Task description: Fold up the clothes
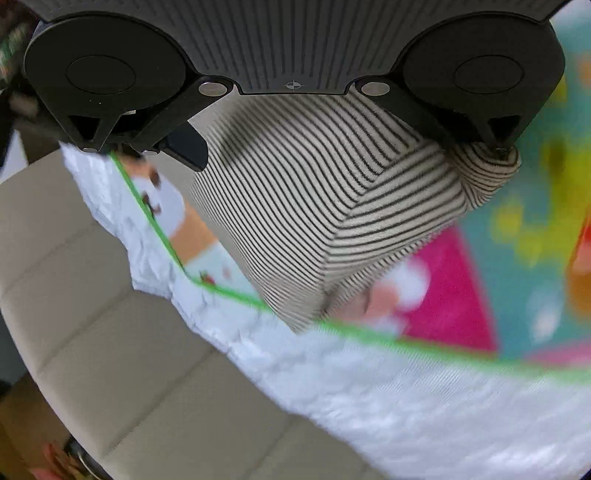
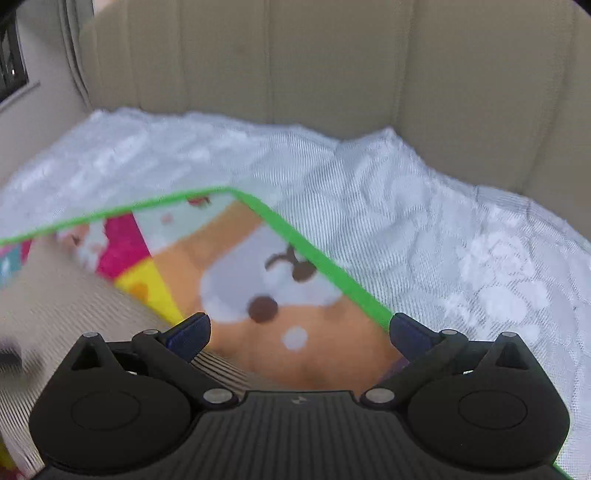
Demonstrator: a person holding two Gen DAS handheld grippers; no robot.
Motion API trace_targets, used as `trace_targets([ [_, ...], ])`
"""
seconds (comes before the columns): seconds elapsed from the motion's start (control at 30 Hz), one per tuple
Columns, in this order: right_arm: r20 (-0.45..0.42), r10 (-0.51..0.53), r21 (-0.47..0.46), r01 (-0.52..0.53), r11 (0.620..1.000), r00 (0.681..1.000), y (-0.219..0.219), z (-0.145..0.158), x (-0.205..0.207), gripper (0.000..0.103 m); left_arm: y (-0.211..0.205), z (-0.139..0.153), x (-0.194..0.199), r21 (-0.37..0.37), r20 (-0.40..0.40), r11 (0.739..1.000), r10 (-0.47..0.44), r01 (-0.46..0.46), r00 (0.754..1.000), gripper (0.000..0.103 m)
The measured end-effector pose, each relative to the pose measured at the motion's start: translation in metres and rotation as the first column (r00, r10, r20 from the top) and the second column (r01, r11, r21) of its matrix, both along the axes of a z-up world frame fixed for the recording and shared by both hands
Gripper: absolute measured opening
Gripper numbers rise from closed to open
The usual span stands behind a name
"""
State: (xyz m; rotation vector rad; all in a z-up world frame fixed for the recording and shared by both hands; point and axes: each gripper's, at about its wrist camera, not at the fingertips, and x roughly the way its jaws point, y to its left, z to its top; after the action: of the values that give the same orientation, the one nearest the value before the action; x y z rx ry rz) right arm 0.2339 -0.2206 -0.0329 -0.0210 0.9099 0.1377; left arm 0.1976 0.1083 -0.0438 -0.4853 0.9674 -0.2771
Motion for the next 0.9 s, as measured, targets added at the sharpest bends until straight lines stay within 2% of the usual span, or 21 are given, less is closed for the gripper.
trace_targets([
  [0.1,-0.038,0.012,0.014,-0.011,1.0,0.999,0.003,-0.012,-0.008,0.103,0.002,0.0,0.039,0.019,0.052,1.0,-0.022,0.021,0.998,0.101],
  [0.23,-0.069,0.047,0.02,-0.046,0.999,0.996,0.015,-0.018,-0.028,0.103,0.018,-0.001,0.052,-0.061,0.026,0.997,0.041,-0.04,0.999,0.101],
  [0.33,-0.113,0.069,0.027,-0.066,0.997,0.991,0.031,-0.017,-0.046,0.103,0.03,0.006,0.034,-0.01,0.023,0.998,0.07,-0.07,0.997,0.102],
  [0.43,-0.156,0.094,0.03,-0.09,0.995,0.983,0.044,-0.016,-0.064,0.103,0.037,0.008,0.003,0.084,-0.006,0.995,0.053,-0.052,0.999,0.102],
  [0.6,-0.205,0.059,0.041,-0.052,0.998,0.977,0.051,-0.015,-0.078,0.103,0.055,-0.007,-0.057,-0.027,-0.113,0.999,0.04,-0.043,0.993,0.102],
  [0.63,-0.217,0.058,0.05,-0.048,0.998,0.974,0.051,-0.014,-0.078,0.103,0.053,-0.009,-0.065,-0.007,-0.114,1.0,0.019,-0.02,0.993,0.102],
  [0.67,-0.221,0.064,0.061,-0.052,0.997,0.973,0.051,-0.011,-0.078,0.103,0.048,-0.008,-0.073,0.048,-0.097,0.999,-0.01,0.015,0.995,0.101],
  [0.73,-0.204,0.086,0.068,-0.074,0.995,0.975,0.053,-0.003,-0.082,0.103,0.036,-0.005,-0.084,0.194,-0.065,0.978,-0.062,0.073,0.996,0.101],
  [0.83,-0.183,0.106,0.041,-0.101,0.994,0.977,0.058,0.003,-0.096,0.103,0.027,-0.005,-0.093,0.295,-0.052,0.95,-0.095,0.106,0.994,0.101],
  [0.9,-0.207,0.104,0.011,-0.104,0.995,0.973,0.061,-0.002,-0.102,0.103,0.026,-0.004,-0.095,0.304,-0.049,0.946,-0.097,0.108,0.994,0.102],
])
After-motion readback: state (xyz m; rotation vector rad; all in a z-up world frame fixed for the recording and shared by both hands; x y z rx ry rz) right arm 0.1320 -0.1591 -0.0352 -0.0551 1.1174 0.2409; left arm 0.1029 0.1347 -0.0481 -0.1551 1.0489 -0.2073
